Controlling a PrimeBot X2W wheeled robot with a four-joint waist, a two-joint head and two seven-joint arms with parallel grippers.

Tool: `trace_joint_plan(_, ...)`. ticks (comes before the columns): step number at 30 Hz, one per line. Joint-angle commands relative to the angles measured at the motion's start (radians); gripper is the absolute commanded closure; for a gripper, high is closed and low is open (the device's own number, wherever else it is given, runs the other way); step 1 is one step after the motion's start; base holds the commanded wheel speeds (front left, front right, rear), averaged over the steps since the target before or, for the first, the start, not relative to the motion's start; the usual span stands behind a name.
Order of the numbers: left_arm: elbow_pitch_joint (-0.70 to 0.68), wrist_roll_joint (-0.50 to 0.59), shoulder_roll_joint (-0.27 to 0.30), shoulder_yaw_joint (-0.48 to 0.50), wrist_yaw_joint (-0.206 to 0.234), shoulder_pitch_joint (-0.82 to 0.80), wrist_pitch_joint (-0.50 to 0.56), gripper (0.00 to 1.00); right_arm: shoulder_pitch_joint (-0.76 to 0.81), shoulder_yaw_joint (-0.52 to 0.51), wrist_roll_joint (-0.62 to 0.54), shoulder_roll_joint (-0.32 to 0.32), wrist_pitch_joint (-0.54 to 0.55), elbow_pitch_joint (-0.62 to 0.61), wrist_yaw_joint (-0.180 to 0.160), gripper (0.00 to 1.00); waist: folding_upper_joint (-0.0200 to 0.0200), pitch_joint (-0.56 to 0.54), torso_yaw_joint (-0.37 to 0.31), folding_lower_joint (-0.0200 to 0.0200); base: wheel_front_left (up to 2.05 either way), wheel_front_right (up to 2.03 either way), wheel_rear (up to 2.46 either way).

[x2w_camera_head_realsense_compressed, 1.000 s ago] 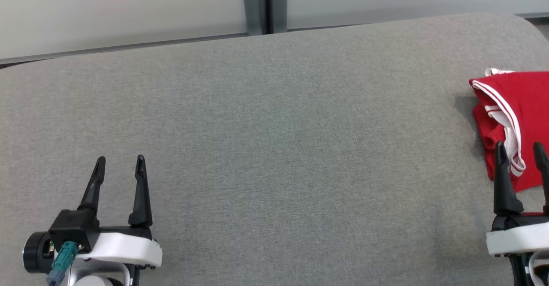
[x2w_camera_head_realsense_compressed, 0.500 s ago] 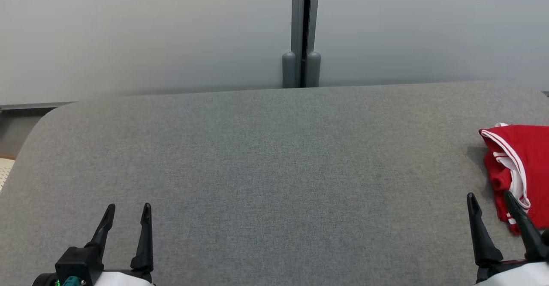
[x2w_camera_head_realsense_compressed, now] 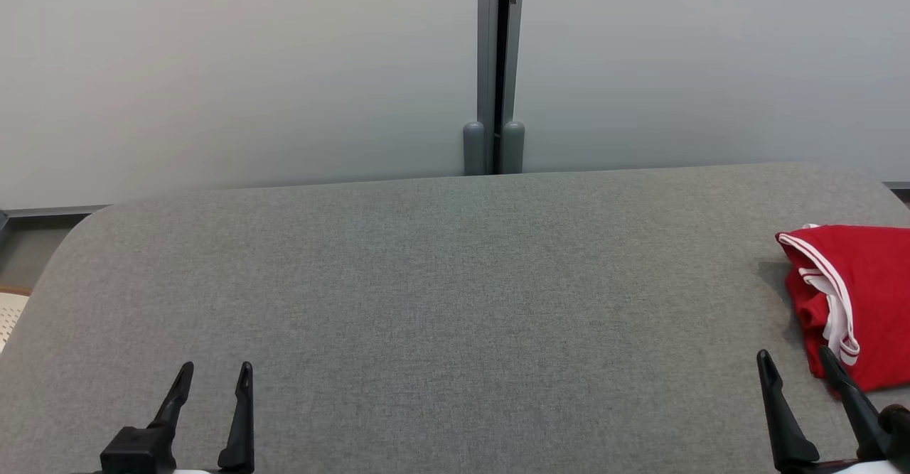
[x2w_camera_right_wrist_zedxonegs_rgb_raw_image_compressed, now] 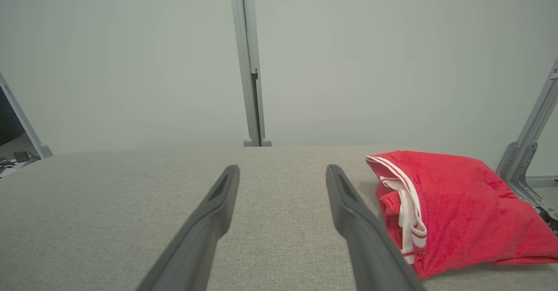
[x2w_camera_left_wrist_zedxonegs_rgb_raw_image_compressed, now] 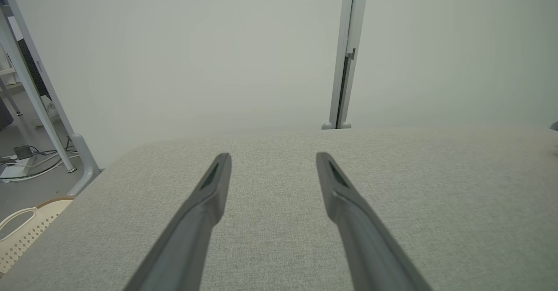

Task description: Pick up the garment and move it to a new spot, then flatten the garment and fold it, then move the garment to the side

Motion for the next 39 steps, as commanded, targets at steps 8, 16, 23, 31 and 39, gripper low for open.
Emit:
trace_joint_plan(8, 0.003, 0.0, 0.013, -0.002, 0.012, -0.001, 0.008, 0.0, 0.014, -0.009, -0.011, 0.004, 0.007, -0.015, 0.0, 0.0, -0.0001, 0.003, -0.003, 0.0, 0.0, 0.0, 0.0)
trace_joint_plan(16, 0.01, -0.003, 0.02, -0.004, 0.013, -0.006, 0.006, 0.0, 0.018, -0.011, -0.01, 0.007, -0.002, -0.009, 0.0, 0.0, -0.0001, 0.001, -0.003, 0.0, 0.0, 0.0, 0.0)
trace_joint_plan(23, 0.013, -0.006, 0.027, -0.01, 0.012, -0.007, 0.008, 0.0, 0.023, -0.007, -0.011, 0.009, -0.002, -0.006, 0.0, 0.0, -0.0001, -0.004, -0.002, 0.0, 0.0, 0.0, 0.0)
trace_joint_plan(31, 0.037, -0.01, 0.0, -0.019, 0.006, 0.012, 0.01, 1.0, 0.014, 0.002, -0.004, 0.02, 0.0, 0.025, 0.0, 1.0, -0.0001, -0.005, -0.001, 0.0, 0.0, 0.0, 0.0)
trace_joint_plan(39, 0.048, -0.147, -0.025, 0.02, -0.024, -0.014, 0.044, 1.0, -0.026, -0.003, 0.158, 0.022, 0.001, 0.068, 0.0, 1.0, -0.0001, 0.001, -0.003, 0.0, 0.0, 0.0, 0.0)
